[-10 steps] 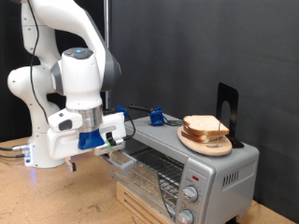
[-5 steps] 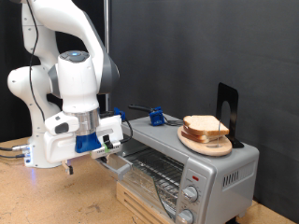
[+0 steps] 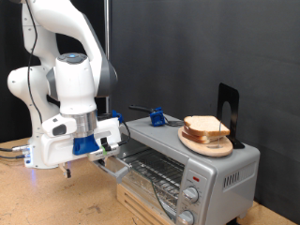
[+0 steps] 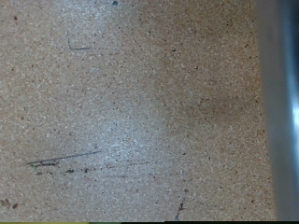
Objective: Make a piece of toast with the oven
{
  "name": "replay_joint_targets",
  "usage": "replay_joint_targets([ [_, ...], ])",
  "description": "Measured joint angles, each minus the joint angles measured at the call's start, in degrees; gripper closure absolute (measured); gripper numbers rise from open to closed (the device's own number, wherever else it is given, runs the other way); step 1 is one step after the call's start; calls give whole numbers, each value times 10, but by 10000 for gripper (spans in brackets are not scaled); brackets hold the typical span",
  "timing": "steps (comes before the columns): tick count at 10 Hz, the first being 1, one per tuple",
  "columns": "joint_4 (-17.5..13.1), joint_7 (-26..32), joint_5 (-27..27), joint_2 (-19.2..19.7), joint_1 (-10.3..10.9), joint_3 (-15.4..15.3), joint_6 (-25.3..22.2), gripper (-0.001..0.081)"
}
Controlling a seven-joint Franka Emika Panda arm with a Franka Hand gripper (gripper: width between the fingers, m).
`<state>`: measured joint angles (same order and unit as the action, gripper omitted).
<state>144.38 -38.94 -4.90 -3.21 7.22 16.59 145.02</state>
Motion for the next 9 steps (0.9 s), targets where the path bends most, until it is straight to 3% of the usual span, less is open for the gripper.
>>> replay_joint_targets([
  [9,5,33,-33,-10,2,-2,1,-3],
])
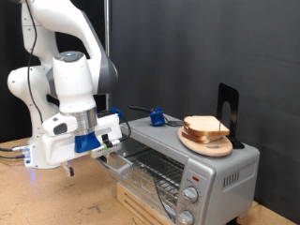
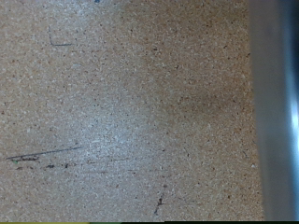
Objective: Make a piece of toast with the oven
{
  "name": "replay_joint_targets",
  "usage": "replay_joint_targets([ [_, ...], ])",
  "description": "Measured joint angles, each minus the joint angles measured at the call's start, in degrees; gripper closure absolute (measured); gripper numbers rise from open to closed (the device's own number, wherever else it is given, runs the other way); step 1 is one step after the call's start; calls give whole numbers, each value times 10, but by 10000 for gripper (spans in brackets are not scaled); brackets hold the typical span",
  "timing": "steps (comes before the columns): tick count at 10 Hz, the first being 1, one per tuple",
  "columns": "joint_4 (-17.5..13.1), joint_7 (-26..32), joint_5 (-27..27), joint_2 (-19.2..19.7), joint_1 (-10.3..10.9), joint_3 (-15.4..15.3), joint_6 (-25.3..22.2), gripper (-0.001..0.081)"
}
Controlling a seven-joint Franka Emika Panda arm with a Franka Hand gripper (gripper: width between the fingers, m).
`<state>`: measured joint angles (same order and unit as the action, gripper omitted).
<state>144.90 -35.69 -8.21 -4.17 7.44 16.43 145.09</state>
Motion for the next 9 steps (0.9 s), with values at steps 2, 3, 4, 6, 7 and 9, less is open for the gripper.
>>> replay_joint_targets([
  [2,0,5,-2,0,0,0,0,-3],
  [3,-1,5,-1,1,0,0,0,-3],
  [4,-1,5,0,2,-1,0,0,-3],
  [6,-4,10,-1,15,-4,4,7,-3],
  [7,-6,19,-7,21,-6,8,8,-3],
  [9,-12,46,-23,35,-10,13,8,-3],
])
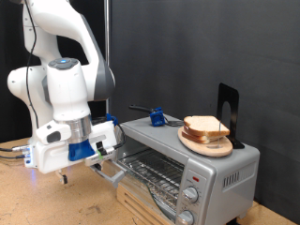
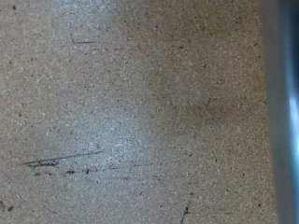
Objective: Make a piece of toast with the oven
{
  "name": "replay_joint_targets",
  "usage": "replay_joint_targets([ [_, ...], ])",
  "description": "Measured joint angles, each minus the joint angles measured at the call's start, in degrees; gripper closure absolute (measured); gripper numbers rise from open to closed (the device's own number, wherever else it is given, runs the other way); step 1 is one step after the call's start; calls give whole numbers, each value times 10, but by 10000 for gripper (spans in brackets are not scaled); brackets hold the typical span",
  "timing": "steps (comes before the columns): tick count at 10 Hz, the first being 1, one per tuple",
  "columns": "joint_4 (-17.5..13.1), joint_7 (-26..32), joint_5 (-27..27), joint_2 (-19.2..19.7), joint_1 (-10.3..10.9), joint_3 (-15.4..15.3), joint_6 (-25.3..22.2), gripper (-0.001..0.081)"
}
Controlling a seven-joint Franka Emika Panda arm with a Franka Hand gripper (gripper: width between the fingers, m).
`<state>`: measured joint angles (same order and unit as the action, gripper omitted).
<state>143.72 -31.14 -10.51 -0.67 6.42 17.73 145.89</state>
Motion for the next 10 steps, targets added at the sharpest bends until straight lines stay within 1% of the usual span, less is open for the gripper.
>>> replay_joint_targets([
  [3,-7,42,-35,18,-8,4,2,-3],
  [7,-5,106,-108,30,-15,4,16,-3],
  [10,2,181,-191,32,-15,3,34,-3],
])
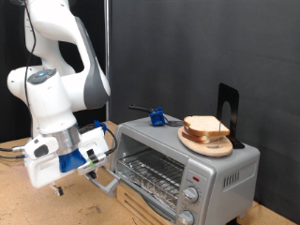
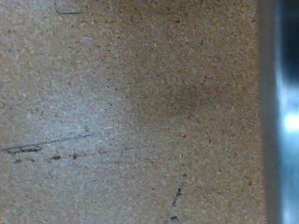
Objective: Make a piece of toast with the oven
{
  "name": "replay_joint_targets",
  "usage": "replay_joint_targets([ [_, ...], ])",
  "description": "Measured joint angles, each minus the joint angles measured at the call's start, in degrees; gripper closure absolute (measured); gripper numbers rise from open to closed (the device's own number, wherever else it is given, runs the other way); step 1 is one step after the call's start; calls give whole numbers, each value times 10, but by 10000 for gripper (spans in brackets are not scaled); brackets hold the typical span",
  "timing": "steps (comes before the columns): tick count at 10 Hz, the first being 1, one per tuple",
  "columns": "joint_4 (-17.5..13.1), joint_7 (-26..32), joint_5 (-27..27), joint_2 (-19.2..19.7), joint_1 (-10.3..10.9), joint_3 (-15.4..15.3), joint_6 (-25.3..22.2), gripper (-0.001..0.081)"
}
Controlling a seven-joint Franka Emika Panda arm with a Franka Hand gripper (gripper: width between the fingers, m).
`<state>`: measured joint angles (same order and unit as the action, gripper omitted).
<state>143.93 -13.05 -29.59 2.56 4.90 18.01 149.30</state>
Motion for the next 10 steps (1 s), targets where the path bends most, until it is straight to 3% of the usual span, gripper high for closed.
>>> replay_joint_targets([
  [4,-7,97,-81,-1,3,-16,-31,-3],
  [10,-13,102,-83,-6,3,-28,-56,-3],
])
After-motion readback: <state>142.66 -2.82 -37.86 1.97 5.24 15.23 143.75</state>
